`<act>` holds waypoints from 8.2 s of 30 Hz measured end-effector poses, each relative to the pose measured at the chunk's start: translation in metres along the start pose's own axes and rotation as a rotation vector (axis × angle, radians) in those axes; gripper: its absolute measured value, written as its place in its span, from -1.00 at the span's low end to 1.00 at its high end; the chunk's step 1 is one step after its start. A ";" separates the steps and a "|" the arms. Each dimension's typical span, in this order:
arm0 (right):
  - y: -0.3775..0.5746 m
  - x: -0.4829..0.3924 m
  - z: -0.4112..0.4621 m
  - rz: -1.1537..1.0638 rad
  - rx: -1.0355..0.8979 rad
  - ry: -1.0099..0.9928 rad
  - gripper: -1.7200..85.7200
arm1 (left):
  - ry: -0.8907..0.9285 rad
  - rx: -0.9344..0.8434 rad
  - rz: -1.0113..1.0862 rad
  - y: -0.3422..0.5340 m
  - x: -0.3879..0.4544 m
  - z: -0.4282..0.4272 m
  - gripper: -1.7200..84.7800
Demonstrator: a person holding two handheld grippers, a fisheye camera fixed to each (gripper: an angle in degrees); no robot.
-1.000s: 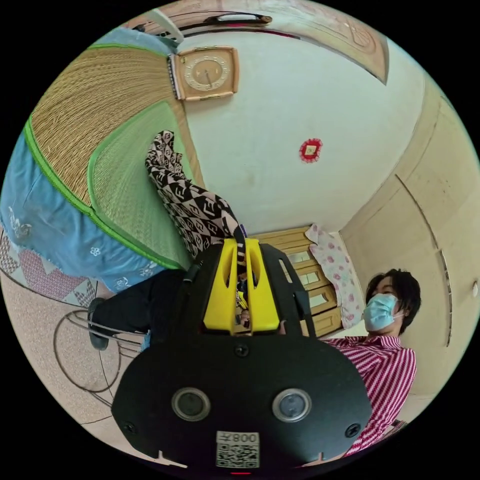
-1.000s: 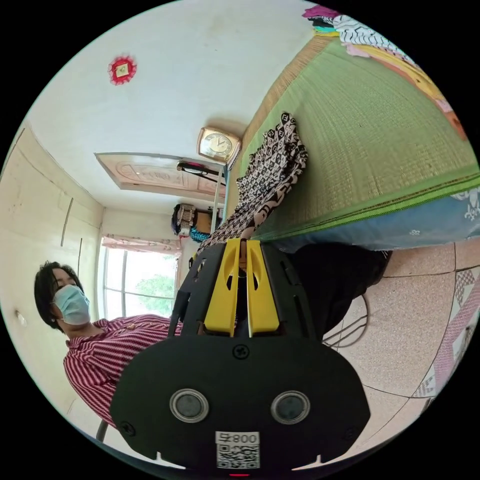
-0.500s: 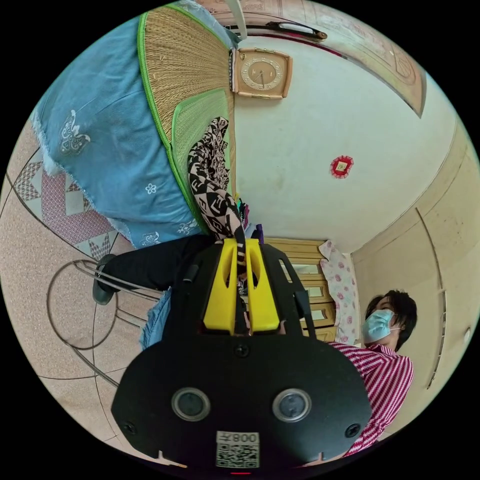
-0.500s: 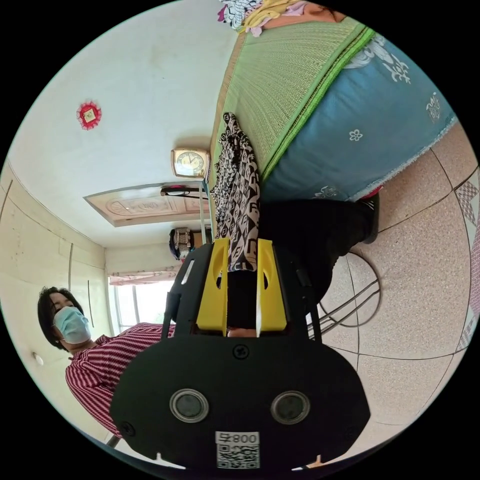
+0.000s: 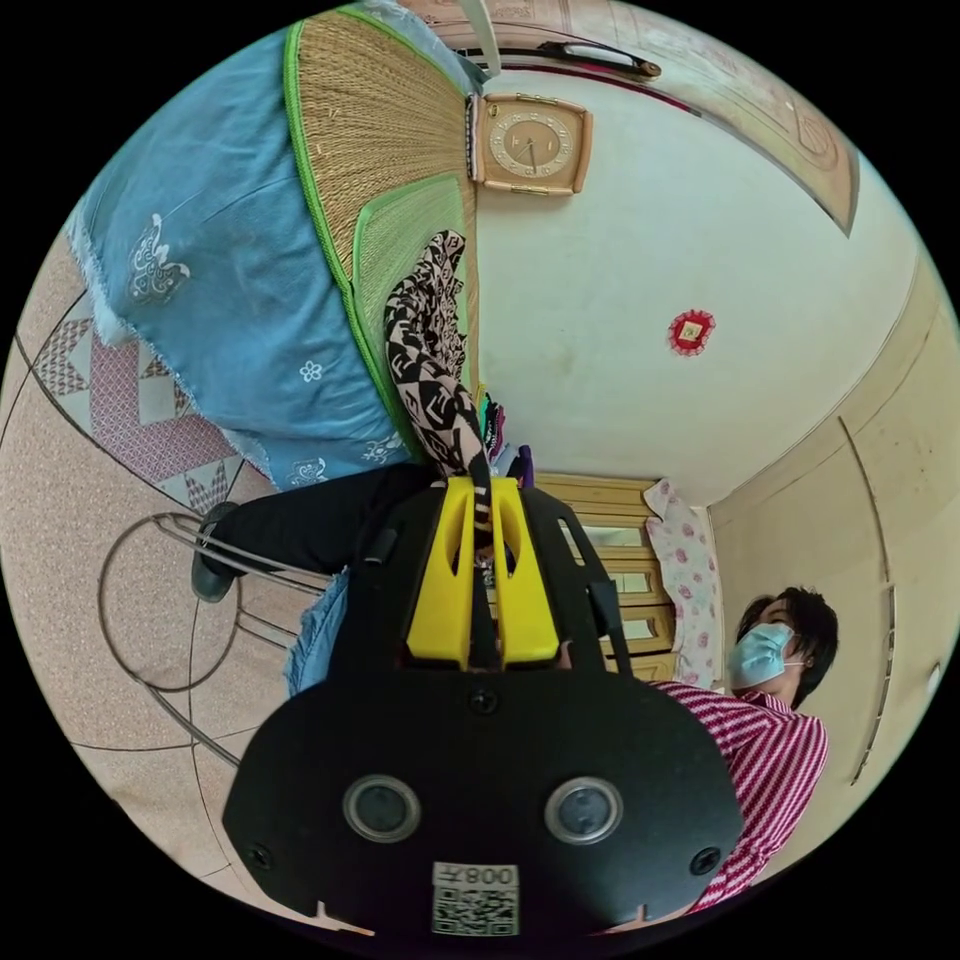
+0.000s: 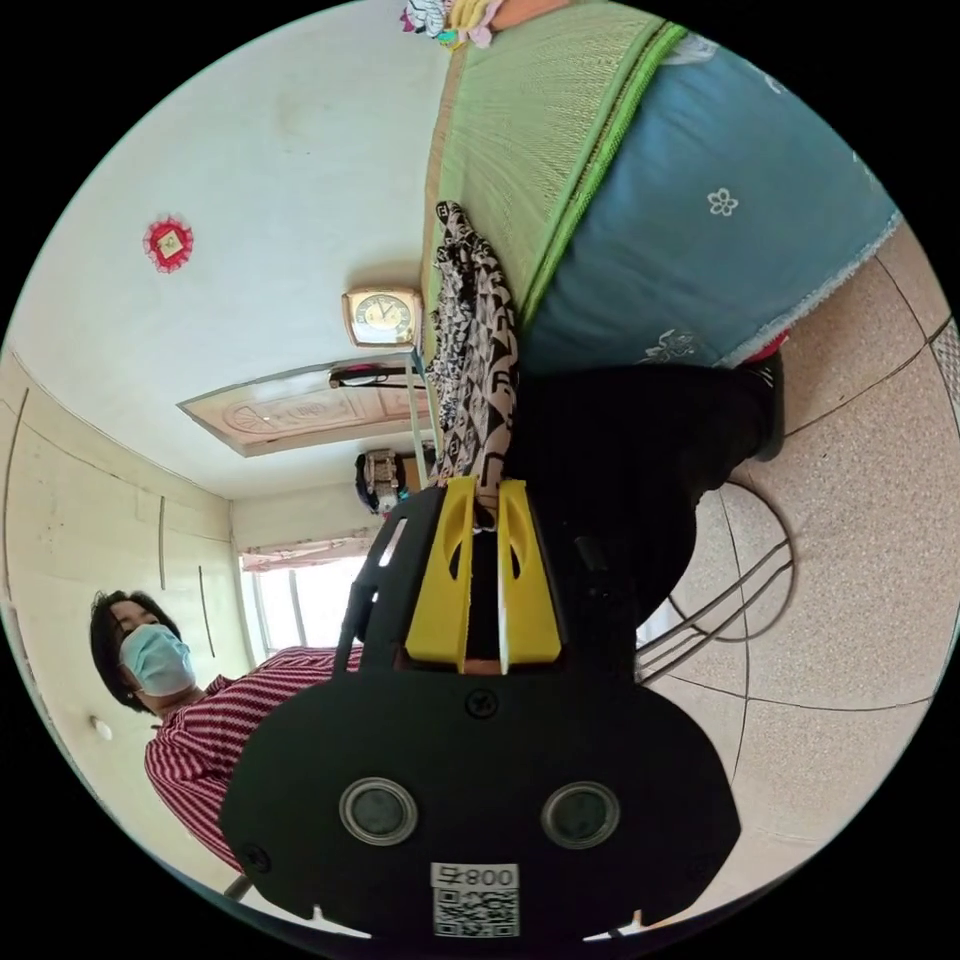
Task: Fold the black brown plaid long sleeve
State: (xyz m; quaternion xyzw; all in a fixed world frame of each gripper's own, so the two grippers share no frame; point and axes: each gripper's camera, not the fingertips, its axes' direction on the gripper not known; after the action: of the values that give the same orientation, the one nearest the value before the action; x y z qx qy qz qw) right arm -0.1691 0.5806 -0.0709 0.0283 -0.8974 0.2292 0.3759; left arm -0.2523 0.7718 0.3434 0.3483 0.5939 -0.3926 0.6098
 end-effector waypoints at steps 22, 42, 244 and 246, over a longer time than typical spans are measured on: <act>0.057 -0.155 -0.050 -0.374 0.001 -0.073 -0.92 | 0.188 -0.010 0.217 0.047 0.001 -0.026 -0.90; 0.094 -0.186 -0.069 -0.453 0.004 -0.098 -0.92 | 0.270 -0.006 0.270 0.088 -0.032 -0.040 -0.90; -0.375 -0.096 0.255 -0.270 -0.123 0.577 -0.96 | -0.612 -0.014 0.143 0.032 0.449 0.249 -0.94; -0.381 -0.089 0.248 -0.235 -0.110 0.591 -0.96 | -0.608 -0.018 0.127 0.025 0.433 0.253 -0.95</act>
State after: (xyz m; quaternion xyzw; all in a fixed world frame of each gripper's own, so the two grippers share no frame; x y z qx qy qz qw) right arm -0.1845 0.1215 -0.1358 0.0436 -0.7511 0.1339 0.6450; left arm -0.1219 0.5291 -0.0763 0.2460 0.3649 -0.4349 0.7856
